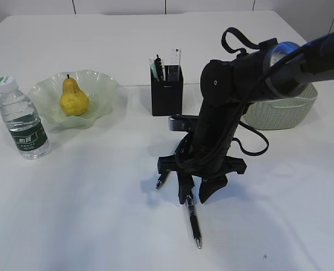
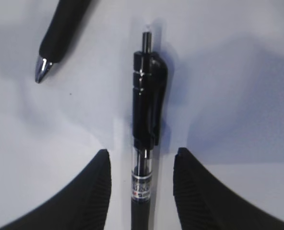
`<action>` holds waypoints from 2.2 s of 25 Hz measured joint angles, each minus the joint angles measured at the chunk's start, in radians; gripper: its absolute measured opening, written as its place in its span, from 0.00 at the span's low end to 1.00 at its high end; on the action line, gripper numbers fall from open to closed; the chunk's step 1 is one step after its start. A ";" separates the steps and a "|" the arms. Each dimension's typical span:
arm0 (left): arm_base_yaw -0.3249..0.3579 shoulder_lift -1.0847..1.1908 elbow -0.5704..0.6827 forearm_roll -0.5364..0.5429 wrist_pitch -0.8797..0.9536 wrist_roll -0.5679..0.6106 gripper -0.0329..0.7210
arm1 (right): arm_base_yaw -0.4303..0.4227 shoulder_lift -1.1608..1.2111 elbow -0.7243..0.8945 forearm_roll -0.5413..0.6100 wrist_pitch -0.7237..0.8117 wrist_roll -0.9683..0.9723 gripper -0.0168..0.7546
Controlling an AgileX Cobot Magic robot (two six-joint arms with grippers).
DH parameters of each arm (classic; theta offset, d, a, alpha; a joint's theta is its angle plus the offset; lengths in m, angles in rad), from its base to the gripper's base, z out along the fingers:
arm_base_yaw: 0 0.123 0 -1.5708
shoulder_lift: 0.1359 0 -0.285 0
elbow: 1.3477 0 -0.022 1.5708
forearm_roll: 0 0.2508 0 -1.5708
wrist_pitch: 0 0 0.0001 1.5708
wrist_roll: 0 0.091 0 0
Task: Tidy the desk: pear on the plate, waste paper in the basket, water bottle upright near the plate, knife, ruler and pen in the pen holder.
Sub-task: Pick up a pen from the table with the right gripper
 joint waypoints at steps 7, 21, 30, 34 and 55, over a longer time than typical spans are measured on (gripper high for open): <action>0.000 0.000 0.000 0.000 0.002 0.000 0.40 | 0.000 0.000 0.000 -0.018 -0.002 0.000 0.48; 0.000 0.000 0.000 0.000 0.002 0.000 0.40 | 0.016 0.008 0.000 -0.044 -0.007 0.008 0.48; 0.000 0.000 0.000 0.002 0.002 0.000 0.40 | 0.018 0.029 -0.002 -0.060 0.019 0.008 0.48; 0.000 0.000 0.000 0.004 0.002 0.000 0.40 | 0.019 0.038 -0.010 -0.094 0.039 0.008 0.45; 0.000 0.000 0.000 0.038 0.002 0.002 0.39 | 0.020 0.052 -0.037 -0.244 0.077 0.021 0.17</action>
